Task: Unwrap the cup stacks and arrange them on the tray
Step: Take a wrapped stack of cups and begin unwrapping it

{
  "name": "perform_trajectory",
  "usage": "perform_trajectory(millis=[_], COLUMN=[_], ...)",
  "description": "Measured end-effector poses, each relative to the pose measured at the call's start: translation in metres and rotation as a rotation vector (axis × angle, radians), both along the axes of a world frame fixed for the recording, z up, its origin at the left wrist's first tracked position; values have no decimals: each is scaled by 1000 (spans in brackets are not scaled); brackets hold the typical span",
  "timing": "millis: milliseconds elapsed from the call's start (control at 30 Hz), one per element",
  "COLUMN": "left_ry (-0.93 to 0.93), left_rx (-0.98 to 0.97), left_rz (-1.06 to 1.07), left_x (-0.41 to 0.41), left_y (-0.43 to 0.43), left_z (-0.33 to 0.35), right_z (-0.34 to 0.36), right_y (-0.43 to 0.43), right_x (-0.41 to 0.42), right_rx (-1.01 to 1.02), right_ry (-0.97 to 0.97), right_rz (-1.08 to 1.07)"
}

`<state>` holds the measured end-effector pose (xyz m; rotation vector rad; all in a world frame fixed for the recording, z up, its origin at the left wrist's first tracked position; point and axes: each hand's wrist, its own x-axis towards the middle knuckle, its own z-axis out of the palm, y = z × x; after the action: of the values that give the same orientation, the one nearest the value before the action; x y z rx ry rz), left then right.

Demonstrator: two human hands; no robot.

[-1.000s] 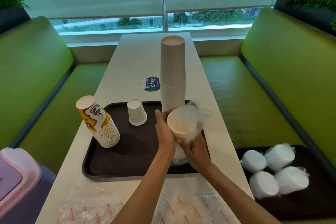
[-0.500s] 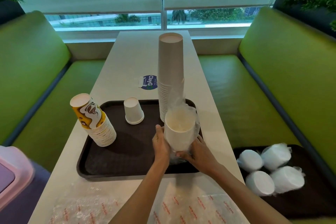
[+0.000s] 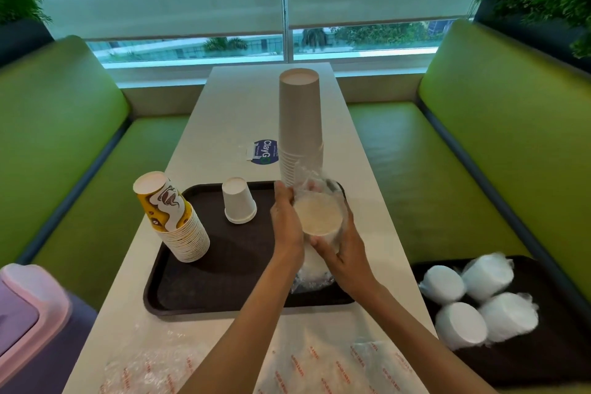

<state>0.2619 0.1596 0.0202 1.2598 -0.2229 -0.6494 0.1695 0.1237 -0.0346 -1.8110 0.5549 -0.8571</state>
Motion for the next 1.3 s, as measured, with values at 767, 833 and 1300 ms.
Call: perform_trajectory(millis=[767,833,1300], left_ry=[105,67,46], left_rx=[247,268,111], left_rz=[-38,-7,-169], left_x=[-10,-4,-5], left_y=[13,16,34], left_z=[-86,-88,-51], right_z=[-82,-78,-43], right_y=[-34,-34,-2], right_x=[-27,-25,-23], right_rx=[-357,-351,138], right_ry=[654,664,248], right_rz=[228,212,-28])
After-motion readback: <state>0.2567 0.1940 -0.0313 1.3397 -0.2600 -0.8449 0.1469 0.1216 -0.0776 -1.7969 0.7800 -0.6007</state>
